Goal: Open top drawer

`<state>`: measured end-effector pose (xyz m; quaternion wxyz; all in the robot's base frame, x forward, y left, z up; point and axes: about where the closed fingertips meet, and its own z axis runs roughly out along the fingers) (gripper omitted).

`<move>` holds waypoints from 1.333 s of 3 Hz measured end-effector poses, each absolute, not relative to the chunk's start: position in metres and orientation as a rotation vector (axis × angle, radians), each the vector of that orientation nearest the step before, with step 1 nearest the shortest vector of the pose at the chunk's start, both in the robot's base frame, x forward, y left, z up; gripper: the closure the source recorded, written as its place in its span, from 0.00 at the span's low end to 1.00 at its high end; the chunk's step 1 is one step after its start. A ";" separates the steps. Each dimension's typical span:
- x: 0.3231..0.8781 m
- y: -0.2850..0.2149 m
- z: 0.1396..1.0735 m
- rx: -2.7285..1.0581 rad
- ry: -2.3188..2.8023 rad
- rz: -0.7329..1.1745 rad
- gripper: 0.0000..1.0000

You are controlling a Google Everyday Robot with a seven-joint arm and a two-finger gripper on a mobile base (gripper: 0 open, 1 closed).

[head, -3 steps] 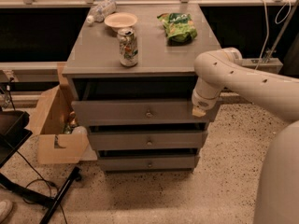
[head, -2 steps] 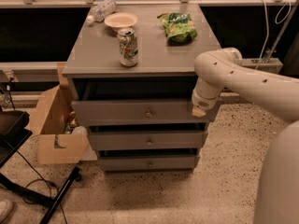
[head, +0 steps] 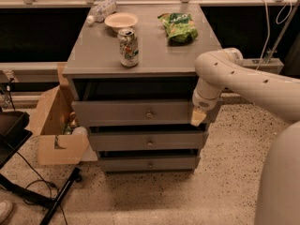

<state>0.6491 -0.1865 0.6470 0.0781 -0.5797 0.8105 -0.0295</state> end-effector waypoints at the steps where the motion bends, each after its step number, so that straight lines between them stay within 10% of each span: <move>1: 0.649 -0.186 0.649 -1.736 2.427 -0.088 0.00; 4: 0.655 -0.190 0.660 -1.697 2.354 -0.181 0.00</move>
Offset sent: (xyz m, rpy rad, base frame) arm 0.0000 0.0000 0.0010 0.0000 0.0001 0.0000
